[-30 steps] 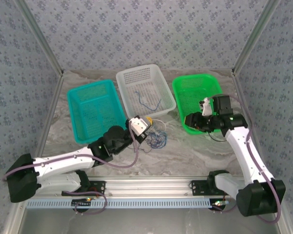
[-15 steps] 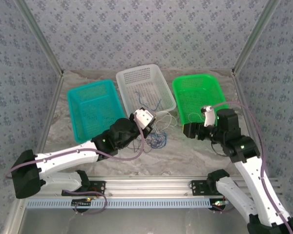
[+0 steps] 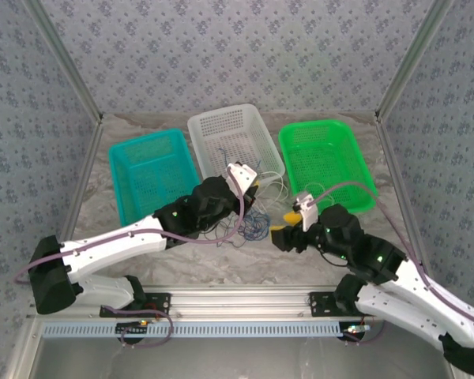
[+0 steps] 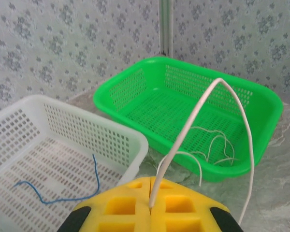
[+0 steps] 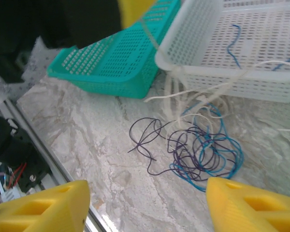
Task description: Untangle the cables
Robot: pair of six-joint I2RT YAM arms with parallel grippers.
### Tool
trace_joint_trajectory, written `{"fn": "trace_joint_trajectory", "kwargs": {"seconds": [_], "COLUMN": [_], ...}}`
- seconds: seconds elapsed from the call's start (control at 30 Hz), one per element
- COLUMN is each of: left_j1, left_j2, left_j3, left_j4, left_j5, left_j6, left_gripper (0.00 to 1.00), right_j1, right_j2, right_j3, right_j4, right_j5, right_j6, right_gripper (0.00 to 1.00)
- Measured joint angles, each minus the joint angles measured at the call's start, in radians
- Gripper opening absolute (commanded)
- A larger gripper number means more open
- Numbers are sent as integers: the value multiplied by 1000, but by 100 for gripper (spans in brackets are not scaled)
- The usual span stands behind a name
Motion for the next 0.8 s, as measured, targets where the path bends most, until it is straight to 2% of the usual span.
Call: {"fn": "trace_joint_trajectory", "kwargs": {"seconds": [0.1, 0.3, 0.47, 0.67, 0.8], "left_j1": [0, 0, 0, 0, 0], "left_j2": [1, 1, -5, -38, -61], "left_j3": [2, 4, 4, 4, 4], "left_j4": [-34, -66, -88, -80, -66], "left_j5": [4, 28, 46, 79, 103], "left_j6": [-26, -72, -101, -124, -138], "left_gripper": [0, 0, 0, 0, 0], "right_j1": [45, 51, 51, 14, -42], "right_j2": [43, 159, 219, 264, 286], "right_j3": [-11, -11, -11, -11, -11], "right_j4": [55, 153, 213, 232, 236], "right_j5": [57, 136, 146, 161, 157], "right_j6": [-10, -43, -62, -47, -7], "right_gripper": [70, 71, 66, 50, 31]}}
